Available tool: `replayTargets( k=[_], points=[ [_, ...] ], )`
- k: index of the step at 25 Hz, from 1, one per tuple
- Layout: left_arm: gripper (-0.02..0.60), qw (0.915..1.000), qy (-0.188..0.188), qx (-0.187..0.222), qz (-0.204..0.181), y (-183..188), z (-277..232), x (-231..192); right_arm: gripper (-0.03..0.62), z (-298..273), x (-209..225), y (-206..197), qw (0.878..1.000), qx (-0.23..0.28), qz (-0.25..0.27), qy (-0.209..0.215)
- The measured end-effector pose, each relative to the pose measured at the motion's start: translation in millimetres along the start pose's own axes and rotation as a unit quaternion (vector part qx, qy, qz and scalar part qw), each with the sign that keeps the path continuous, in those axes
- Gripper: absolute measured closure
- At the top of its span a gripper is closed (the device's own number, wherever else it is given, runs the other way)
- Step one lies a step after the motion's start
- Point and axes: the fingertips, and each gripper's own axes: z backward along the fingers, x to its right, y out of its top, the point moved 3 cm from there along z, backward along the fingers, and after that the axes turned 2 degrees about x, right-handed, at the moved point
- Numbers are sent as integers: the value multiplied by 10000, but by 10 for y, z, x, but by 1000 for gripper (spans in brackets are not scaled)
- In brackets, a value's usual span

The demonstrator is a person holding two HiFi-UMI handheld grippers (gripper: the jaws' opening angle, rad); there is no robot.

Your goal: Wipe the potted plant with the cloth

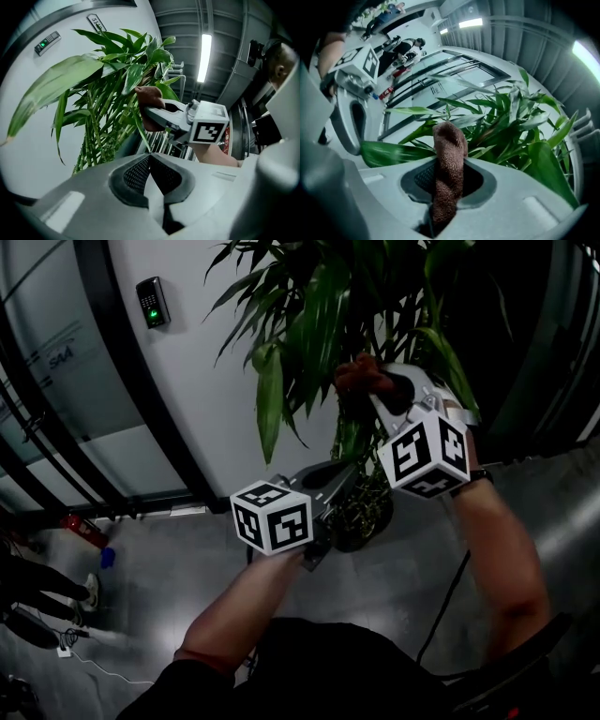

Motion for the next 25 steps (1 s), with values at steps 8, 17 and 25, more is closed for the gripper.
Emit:
replayTargets(
  k=[8, 17, 25],
  points=[
    [563, 9999, 43, 55, 137, -9, 51, -25, 531, -86, -203, -17, 9975, -147, 668, 180],
    [563, 9999, 9, 79, 135, 7, 58, 6, 531, 101, -468, 29, 9952, -72, 870, 438],
    [563, 9999, 27, 66, 140, -8, 45, 8, 531, 410, -759, 81, 9920, 77, 245, 1237]
  ],
)
